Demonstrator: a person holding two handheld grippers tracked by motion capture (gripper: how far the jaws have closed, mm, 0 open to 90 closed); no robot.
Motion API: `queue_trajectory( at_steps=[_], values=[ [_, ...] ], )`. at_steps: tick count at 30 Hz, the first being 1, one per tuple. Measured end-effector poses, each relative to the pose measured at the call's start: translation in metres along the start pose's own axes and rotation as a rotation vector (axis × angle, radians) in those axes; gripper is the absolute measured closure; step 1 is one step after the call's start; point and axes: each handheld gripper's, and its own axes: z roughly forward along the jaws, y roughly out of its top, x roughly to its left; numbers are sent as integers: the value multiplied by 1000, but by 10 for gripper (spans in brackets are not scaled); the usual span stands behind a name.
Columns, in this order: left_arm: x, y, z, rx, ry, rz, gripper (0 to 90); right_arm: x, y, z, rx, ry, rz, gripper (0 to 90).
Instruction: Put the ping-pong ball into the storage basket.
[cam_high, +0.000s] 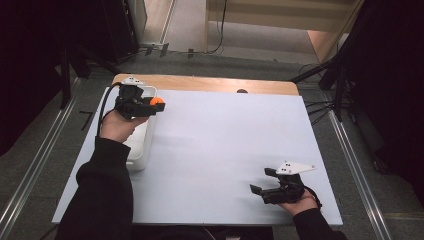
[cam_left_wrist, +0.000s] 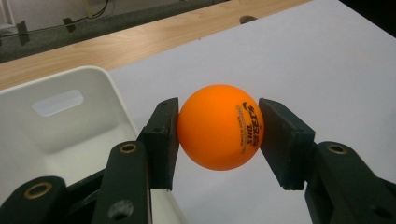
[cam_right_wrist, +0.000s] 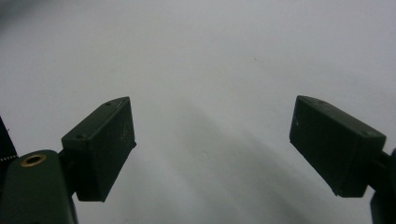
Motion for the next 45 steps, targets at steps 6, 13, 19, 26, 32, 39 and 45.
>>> queue_trajectory(
  at_steps=[6, 13, 19, 26, 32, 39, 45],
  values=[
    [7, -2, -2, -5, 39, -23, 507, 0, 0, 0, 1, 0, 0, 127],
    [14, -4, -2, -15, 88, -52, 507, 0, 0, -1, -2, -3, -2, 127],
    [18, -5, -3, -15, 144, -53, 507, 0, 0, 0, 1, 0, 0, 127],
    [26, -8, -3, -19, 180, -86, 507, 0, 0, -1, -5, -6, -3, 127],
    [34, -12, -2, -38, 215, -111, 507, 0, 0, 0, -1, -2, -1, 127],
    [39, -17, 1, -46, 244, -134, 507, 0, 0, 0, 3, 0, 1, 126],
    [38, -20, 7, -49, 261, -128, 507, 1, 0, 0, 4, 0, 1, 127]
  ],
)
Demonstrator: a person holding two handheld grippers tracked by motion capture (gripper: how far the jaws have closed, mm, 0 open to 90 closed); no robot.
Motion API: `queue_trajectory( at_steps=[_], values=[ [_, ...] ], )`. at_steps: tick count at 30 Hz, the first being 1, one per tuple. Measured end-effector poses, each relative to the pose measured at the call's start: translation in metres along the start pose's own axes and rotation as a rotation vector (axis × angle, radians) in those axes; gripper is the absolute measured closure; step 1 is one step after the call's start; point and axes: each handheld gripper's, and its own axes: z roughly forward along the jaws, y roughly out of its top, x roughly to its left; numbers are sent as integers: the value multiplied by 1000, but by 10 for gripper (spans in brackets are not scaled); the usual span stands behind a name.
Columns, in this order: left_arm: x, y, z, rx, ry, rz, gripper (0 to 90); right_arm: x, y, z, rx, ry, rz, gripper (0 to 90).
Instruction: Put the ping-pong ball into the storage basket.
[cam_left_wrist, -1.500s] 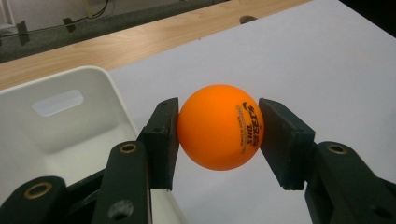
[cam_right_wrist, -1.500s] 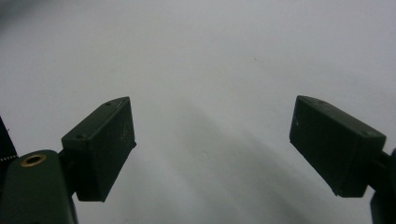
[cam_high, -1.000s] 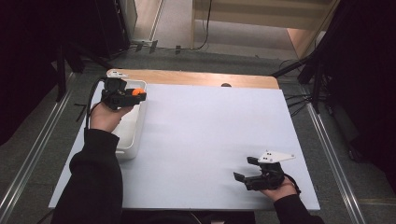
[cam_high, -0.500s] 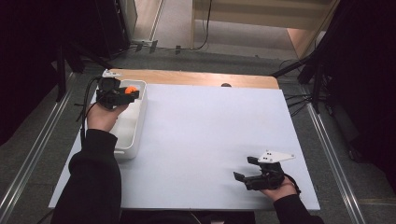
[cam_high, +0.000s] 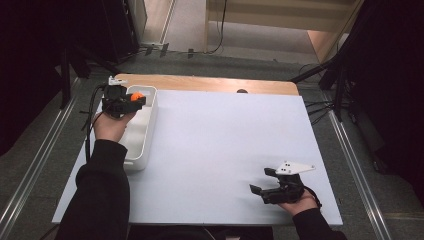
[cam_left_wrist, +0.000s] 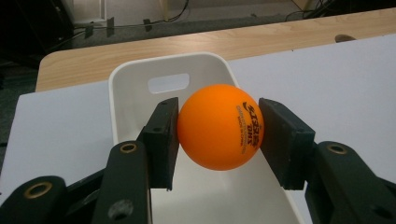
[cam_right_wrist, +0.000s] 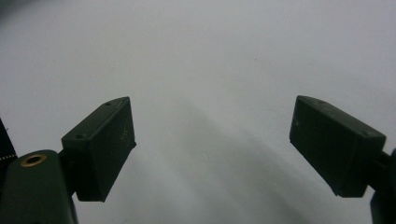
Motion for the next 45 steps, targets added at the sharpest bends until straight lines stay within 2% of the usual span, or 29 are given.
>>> queue_trajectory(
  at_steps=[5, 9, 15, 21, 35, 42, 45],
  values=[
    [1, -4, 6, 7, 10, -5, 507, 0, 0, 0, 1, 0, -4, 127],
    [3, -7, 9, -8, 25, -6, 506, 0, 0, 0, 3, 0, -8, 127],
    [5, -11, 14, 7, 35, -16, 506, 0, 0, 0, 3, 0, -9, 127],
    [3, -11, 16, 20, 42, 2, 505, 0, 0, 0, 3, 0, -8, 127],
    [4, -12, 17, 36, 30, -8, 500, 1, 0, 0, 2, 0, -7, 127],
    [2, -9, 13, 5, -8, -19, 351, 1, 1, 0, 2, 1, -9, 127],
    [0, -5, 11, 16, -14, -15, 287, 0, 1, 1, 2, 2, -10, 127]
  ],
)
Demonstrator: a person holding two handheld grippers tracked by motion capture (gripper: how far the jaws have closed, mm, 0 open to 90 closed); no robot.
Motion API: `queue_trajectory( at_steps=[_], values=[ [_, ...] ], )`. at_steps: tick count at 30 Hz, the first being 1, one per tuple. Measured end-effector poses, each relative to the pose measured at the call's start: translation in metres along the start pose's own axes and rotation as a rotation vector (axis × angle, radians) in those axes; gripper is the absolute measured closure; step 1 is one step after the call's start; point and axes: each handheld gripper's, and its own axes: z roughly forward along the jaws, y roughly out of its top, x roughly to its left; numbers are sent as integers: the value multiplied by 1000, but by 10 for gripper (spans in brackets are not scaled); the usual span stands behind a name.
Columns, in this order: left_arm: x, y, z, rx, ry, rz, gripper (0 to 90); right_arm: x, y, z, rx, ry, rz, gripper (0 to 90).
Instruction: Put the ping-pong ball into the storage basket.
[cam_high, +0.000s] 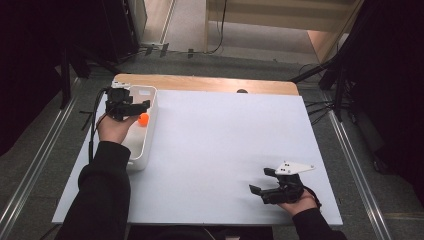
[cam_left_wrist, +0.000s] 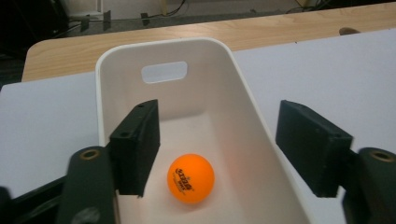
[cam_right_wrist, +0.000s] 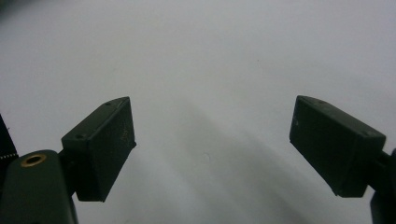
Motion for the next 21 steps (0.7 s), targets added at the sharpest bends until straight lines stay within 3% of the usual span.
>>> queue_trajectory(
  at_steps=[3, 9, 14, 21],
  values=[
    [-2, 3, -5, -14, -10, 5, 273, 0, 0, 0, -2, -3, -3, 127],
    [-6, 10, -14, -12, -80, 4, 232, 0, 0, 0, -3, 0, -6, 127],
    [-14, 14, -21, -27, -171, 25, 237, 1, 0, 0, 2, 3, -4, 127],
    [-26, 18, -26, -29, -243, 59, 237, 1, 0, 0, 3, 4, -1, 127]
  ],
)
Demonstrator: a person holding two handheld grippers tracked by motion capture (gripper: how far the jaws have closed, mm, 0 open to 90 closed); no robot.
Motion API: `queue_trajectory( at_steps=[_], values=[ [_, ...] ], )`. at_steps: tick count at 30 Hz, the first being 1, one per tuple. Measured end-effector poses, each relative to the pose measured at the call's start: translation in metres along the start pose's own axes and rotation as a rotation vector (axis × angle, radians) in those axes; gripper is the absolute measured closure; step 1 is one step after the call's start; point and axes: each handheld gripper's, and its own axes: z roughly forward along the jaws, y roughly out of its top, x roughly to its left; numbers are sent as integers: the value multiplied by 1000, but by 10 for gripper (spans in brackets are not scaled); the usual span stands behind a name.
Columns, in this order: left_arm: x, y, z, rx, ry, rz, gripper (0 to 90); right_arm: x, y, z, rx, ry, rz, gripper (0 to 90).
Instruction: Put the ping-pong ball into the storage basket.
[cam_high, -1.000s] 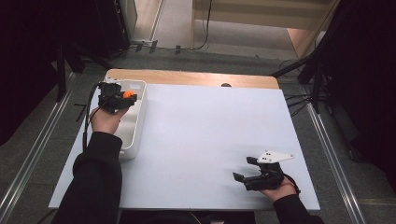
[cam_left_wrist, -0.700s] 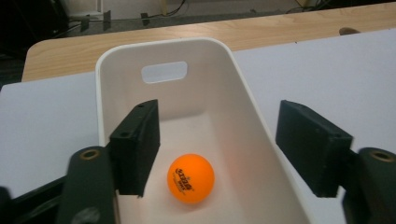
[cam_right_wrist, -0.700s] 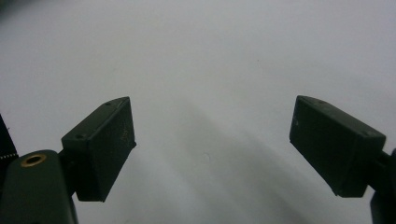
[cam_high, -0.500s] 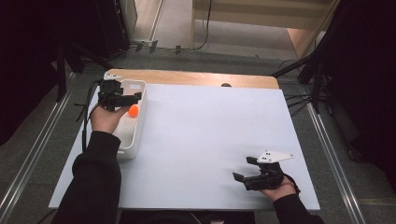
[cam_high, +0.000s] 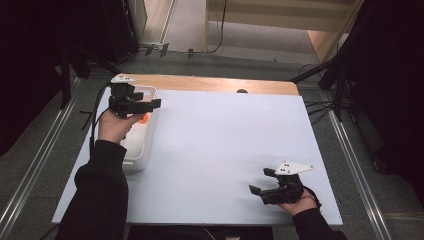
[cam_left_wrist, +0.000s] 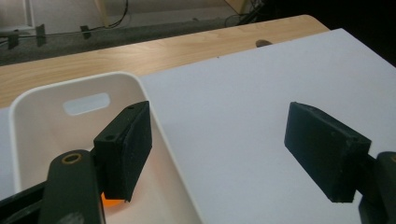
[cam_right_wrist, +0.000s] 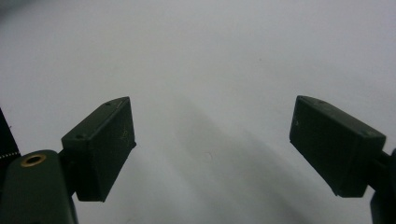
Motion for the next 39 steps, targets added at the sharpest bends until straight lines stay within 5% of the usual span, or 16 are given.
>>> queue_trajectory(
  at_steps=[7, 20, 39],
  values=[
    [-10, 1, 5, 21, -70, 9, 237, 0, 0, -1, -2, 1, -1, 127],
    [-28, 1, 13, 43, -109, 53, 237, 0, -1, -1, 2, -1, 2, 127],
    [-49, -7, 12, 30, -239, 69, 237, -1, -1, 0, 0, 0, 4, 127]
  ],
)
